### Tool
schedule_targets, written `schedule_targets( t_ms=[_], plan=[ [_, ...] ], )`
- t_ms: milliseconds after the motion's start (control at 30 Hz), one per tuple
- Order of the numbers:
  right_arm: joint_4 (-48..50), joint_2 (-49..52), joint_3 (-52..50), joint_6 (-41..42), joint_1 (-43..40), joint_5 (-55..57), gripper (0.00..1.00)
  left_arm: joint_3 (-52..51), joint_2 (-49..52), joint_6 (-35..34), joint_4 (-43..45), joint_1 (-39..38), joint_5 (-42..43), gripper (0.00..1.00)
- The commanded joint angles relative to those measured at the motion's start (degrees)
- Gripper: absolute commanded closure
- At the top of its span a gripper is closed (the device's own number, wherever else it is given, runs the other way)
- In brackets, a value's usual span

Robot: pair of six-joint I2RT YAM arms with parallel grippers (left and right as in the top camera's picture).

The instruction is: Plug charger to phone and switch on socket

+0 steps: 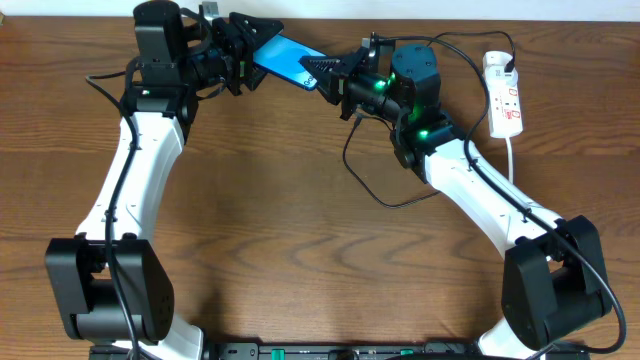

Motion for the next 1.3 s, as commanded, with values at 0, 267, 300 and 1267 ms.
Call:
schedule_targets(
  t_ms=[0, 267, 300, 1267],
  plan=[
    [-1.1, 0.1, 0.8, 0.2, 1.5, -4.3, 0.99, 0.3, 0.1, -0.8, 2.5, 0.2, -0.8, 0.46],
    [-1.5, 0.1, 0.8, 0.2, 1.6, -3.0, 0.99, 0.3, 0.1, -1.4, 2.5, 0.2, -3.6, 0.57],
    [-1.7, 0.1, 0.8, 0.2, 1.6, -3.0, 0.99, 0.3, 0.1, -1.6, 2.5, 0.2, -3.8, 0.57],
    [-2.3, 0.1, 0.8, -3.0, 2.4, -1.6, 0.83, 0.3, 0.1, -2.2, 2.4, 0.2, -8.2, 0.93]
  ],
)
